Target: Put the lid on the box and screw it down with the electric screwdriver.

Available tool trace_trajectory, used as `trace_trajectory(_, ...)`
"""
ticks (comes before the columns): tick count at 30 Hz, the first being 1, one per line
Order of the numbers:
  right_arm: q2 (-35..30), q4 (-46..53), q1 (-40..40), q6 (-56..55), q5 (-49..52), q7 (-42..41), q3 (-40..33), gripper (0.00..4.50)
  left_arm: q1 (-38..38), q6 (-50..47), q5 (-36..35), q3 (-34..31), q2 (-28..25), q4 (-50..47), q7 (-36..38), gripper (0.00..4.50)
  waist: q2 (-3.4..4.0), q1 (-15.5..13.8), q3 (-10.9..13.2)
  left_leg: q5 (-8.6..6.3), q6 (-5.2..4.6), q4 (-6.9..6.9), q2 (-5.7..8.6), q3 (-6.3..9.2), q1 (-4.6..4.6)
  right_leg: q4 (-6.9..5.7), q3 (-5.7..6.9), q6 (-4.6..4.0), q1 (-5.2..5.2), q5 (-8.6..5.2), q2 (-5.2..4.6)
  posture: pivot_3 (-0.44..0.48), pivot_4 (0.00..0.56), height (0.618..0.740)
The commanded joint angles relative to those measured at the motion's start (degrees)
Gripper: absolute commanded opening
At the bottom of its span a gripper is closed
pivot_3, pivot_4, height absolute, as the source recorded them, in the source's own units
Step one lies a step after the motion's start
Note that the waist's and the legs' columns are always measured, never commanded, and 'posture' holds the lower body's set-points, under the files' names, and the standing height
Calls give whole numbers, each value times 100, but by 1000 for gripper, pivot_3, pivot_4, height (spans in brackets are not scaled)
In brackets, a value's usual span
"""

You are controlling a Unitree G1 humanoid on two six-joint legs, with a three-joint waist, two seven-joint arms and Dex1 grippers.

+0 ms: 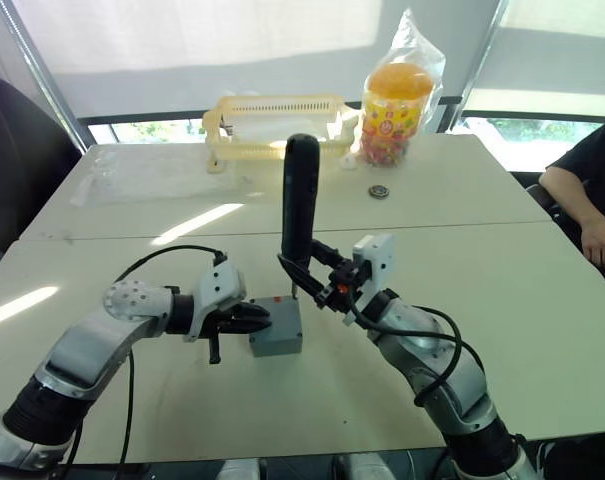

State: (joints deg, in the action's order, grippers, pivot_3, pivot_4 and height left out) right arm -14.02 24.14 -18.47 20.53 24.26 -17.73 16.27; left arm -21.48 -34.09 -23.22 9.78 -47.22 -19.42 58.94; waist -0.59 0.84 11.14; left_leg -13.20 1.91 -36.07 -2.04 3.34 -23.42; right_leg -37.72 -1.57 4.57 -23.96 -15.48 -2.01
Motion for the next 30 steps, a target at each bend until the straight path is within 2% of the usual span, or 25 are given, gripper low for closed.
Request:
trace_trajectory(1,168,148,-83,-321,-104,-110,-185,1777,108,-93,98,30,-25,-15,-35,667,0,0,0,0,0,0,0,0,0,0,0,0,0,0,0,0,150,740)
trace_trajectory(30,473,-66,-4,-282,-428,-446,-390,1777,140,-155,83,2,0,-46,-141,667,0,-1,-1,1,1,-2,0,0,4,-14,0,0,0,0,0,0,150,740)
